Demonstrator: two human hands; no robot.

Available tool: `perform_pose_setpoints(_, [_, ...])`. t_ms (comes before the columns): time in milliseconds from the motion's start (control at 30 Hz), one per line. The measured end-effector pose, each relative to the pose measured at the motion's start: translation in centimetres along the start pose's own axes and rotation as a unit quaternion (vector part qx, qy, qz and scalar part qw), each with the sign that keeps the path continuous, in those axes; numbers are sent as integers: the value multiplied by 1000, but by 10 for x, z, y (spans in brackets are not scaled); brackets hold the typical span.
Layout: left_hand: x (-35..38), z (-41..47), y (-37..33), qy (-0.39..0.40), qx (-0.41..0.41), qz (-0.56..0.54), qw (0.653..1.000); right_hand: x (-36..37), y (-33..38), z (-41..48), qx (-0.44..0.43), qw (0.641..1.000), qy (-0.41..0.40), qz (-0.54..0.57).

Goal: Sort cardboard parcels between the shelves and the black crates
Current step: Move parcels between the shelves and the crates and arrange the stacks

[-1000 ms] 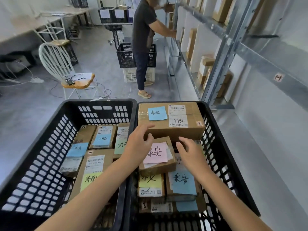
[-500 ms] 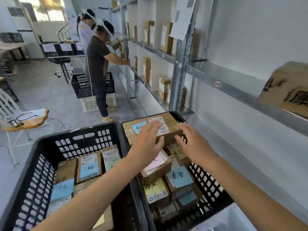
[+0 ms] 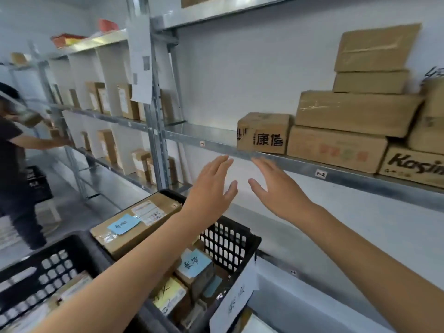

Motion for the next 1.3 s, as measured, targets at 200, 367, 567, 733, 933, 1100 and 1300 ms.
perform_pose_setpoints(200, [16,39,-86,1,106,-26,994,-80,-52,-59,86,995,-52,-18])
perform_pose_setpoints(367, [34,68,-150,22,182,-75,980,-144,-85,-103,142,982,-105,-65])
perform_pose_setpoints(567, [37,109,-219,38,202,-120,971,-222,-126,-143,177,965,-165,-102])
perform_pose_setpoints(733, [40,156,-271,54,203,-197,957,-290,-177,-178,198,940,-258,-107])
perform_pose_setpoints(933, [68,197,-316,73,181,-323,926,-306,-251,-210,244,908,-324,109])
perform_pose_setpoints(1100, [87,211,-321,42,153,-343,926,-281,-285,-199,261,891,-254,271])
perform_pose_setpoints(1300, [102,204,-313,39,128,-360,923,-265,-286,-198,257,895,-250,267])
Point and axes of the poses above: each hand's wrist, its own z-axis towards the middle knuckle, its own x-axis out of the palm, y = z × x, the point moved 8 cm from there along z, towards the middle knuckle, and after that the axes turned 15 degrees about y, right-handed, at the moved point
